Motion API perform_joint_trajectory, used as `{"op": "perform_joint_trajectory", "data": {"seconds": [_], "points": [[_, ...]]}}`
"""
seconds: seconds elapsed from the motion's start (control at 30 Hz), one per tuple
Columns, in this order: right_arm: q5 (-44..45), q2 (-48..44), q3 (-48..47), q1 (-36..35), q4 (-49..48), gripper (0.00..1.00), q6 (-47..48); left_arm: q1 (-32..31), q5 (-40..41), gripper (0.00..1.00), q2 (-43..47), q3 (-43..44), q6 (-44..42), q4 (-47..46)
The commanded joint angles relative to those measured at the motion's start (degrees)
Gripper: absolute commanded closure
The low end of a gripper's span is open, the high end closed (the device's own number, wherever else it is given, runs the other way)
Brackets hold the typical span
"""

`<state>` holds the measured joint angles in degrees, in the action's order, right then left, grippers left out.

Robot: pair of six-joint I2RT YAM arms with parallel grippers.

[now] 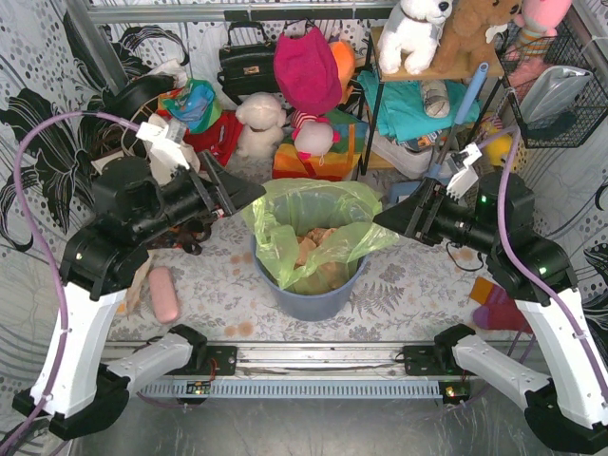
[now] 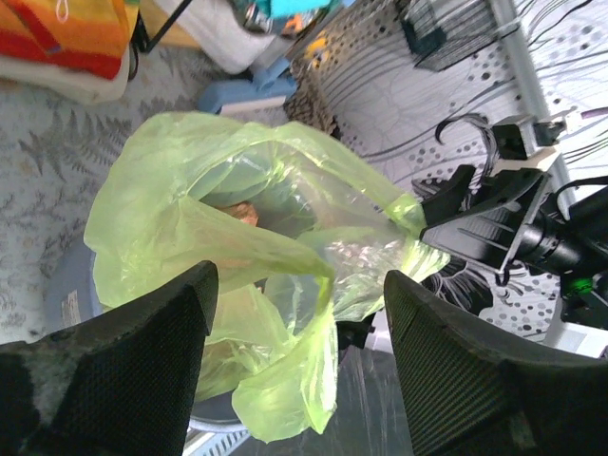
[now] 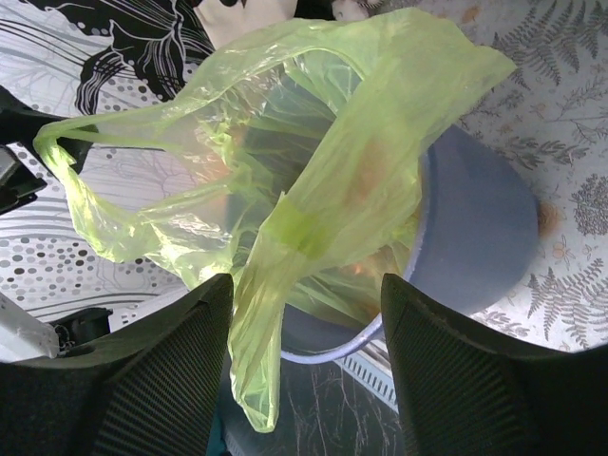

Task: Tie the trash bag

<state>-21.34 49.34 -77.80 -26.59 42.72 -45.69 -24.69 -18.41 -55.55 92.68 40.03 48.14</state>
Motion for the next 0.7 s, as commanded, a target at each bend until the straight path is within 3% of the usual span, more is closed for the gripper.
{"op": "perform_joint_trajectory", "data": {"seconds": [0.0,0.5,0.67], "points": [[0.4,-0.9,1.1,0.0,-0.5,0.36,-1.3,0.2,-3.0,0.20,0.1,-0.7,0.2,1.9],[0.5,-1.2,0.9,0.0,-0.6,0.36,-1.3,0.2,-3.5,0.16,-2.3,12.7,-4.6,18.4],[0.7,-1.5,0.9,0.0,-0.5,0.36,-1.3,0.2,-2.6,0.16,-2.0,10.3,-5.3,20.3]]}}
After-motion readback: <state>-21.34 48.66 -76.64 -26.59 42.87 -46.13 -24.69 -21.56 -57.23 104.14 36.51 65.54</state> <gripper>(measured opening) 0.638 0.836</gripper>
